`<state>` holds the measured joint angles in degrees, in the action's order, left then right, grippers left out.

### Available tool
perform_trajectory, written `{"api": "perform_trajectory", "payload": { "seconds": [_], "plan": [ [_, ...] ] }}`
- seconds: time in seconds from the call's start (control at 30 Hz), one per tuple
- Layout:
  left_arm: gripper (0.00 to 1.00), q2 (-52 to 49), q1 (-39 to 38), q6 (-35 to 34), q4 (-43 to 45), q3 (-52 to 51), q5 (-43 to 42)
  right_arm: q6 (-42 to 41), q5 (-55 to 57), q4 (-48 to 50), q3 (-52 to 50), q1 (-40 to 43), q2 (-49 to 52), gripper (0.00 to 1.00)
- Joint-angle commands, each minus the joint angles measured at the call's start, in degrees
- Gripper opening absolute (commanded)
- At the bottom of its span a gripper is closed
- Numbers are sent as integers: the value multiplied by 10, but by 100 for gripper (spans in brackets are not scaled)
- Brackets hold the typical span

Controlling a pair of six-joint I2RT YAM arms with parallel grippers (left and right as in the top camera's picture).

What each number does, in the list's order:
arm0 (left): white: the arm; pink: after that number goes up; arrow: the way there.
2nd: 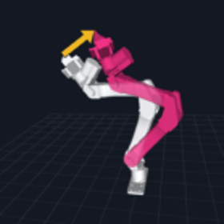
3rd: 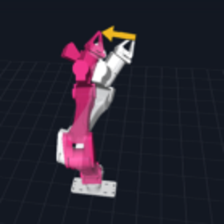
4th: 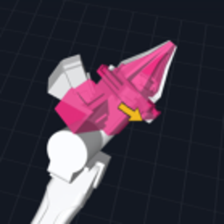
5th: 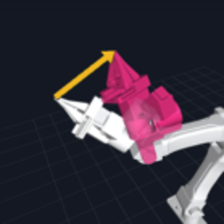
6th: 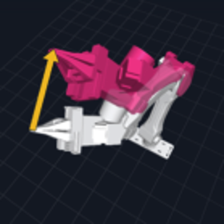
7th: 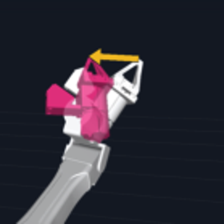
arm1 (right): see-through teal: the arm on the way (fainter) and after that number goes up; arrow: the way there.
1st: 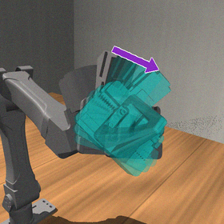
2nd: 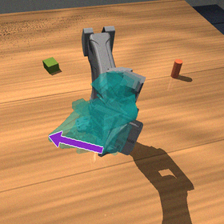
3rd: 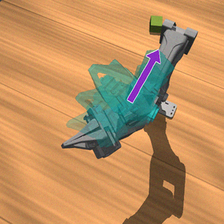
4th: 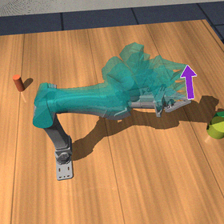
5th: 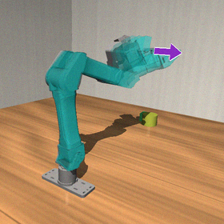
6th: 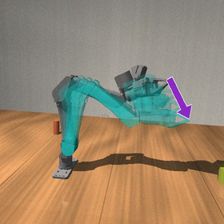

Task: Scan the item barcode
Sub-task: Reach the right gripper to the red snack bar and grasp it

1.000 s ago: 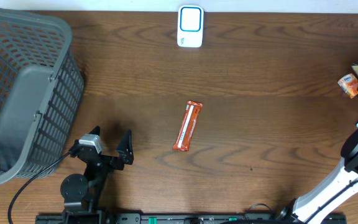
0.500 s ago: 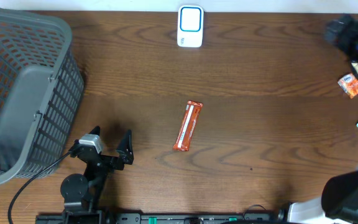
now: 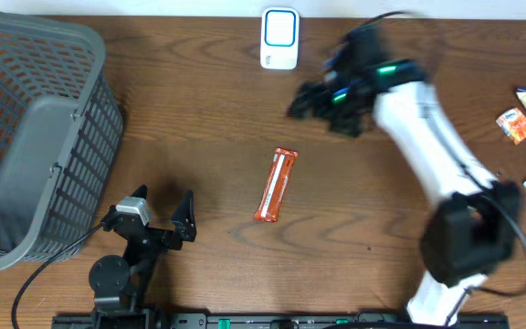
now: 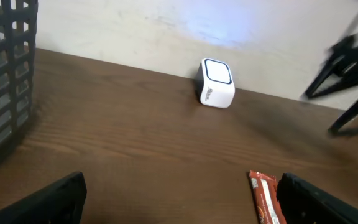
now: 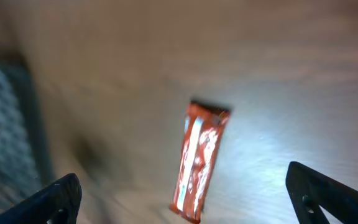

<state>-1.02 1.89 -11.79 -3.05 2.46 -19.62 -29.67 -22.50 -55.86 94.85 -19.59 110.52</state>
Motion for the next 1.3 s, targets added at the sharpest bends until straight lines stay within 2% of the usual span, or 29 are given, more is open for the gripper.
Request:
{"api": "perform_trajectory", "payload": {
  "seconds": [0.0,0.23,0.43,0.63,1.0,1.27],
  "plan": [
    [98,0,3,1,-7,-16,-9,10,65,-1,-6,-70,50,99],
    [98,0,3,1,-7,-16,-9,-62,200,-2,-6,-170,116,86],
    [98,0,3,1,-7,-16,-9,-95,287,-13,-6,-226,124,82],
    [98,0,3,1,-7,-16,-9,-110,371,-7,-23,-267,125,86],
    [98,0,3,1,-7,-16,-9,-132,374,66,-92,-267,125,77],
    [98,0,3,1,-7,-16,-9,-132,347,97,-94,-235,125,83]
  ]
}}
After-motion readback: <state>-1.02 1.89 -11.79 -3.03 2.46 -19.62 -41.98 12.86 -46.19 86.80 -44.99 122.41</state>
